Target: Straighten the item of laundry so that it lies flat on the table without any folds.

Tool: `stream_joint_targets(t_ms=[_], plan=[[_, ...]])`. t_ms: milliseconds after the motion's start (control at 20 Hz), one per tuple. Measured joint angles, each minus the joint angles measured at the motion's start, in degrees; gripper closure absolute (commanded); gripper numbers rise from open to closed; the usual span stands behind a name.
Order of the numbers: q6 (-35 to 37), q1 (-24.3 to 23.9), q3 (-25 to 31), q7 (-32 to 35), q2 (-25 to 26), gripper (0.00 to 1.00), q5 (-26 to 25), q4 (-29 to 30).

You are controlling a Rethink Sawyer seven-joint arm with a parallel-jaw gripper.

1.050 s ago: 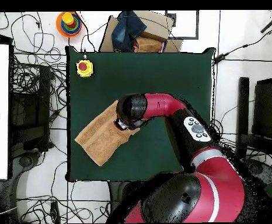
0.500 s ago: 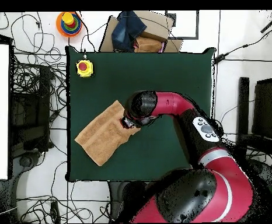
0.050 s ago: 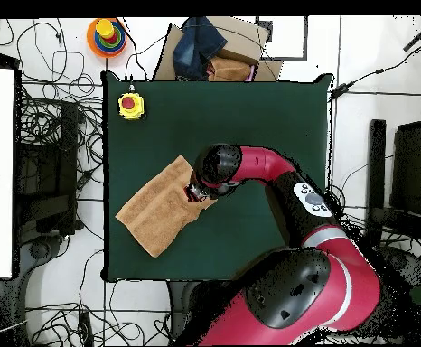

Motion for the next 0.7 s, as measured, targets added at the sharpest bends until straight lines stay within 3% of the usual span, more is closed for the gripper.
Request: stream_joint_targets(t_ms=[350, 700], plan=[[0.5, 0.0, 0.5, -0.5, 1.3, 0.0, 0.0, 0.0], [7.4, -0.7, 1.8, -0.5, -0.6, 0.0, 0.4, -0.1]])
